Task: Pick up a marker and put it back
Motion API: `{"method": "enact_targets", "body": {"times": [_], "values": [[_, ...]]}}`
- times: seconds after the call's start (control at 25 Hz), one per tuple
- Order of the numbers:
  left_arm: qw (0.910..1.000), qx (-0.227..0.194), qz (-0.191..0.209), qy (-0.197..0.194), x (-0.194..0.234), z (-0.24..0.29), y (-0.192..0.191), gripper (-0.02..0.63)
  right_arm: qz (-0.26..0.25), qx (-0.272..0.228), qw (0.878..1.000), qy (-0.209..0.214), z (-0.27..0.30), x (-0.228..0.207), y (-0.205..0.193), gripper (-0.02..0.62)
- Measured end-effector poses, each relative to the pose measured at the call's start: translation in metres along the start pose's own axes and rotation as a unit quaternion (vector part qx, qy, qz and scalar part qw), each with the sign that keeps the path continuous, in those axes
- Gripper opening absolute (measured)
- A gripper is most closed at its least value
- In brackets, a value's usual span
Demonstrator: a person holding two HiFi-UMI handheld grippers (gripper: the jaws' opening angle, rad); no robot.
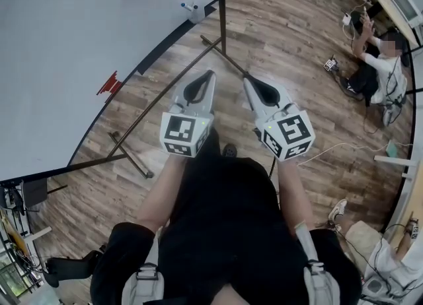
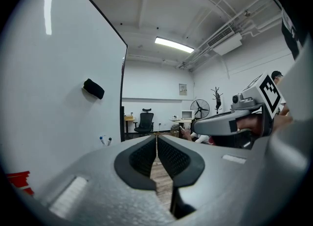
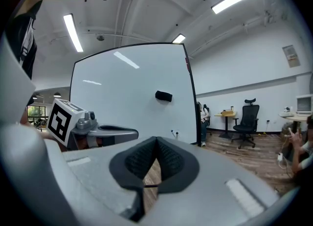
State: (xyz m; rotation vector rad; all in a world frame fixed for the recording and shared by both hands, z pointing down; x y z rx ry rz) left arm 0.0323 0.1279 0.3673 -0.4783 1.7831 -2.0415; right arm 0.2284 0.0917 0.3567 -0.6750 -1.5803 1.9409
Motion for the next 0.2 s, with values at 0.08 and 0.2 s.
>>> {"method": "enact_targets", "body": {"times": [0.08,0.2], "values": [[1.0000,0.002,-0.004,0.000,0.0024,-0.0003,-0.0019,0.017,0.001,0.001,1.000,-0.002,0.0013,0.0002,-0.0015,0.002],[1.0000,0.006,-0.004,0.000,0.0054,-0.0021,-0.0050,0.017,0.003,0.006,1.000,-0.005,0.0020,0.0015,-0.0052,0.002]]}}
Point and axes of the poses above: the fingertips, and each gripper's own axes: z forward along the fingers, x to its left, y out of its top, the point moved 10 cm from there along -z, backward along the fingers, and after that the axes turned 10 degrees about -y, right-handed, at the moved point
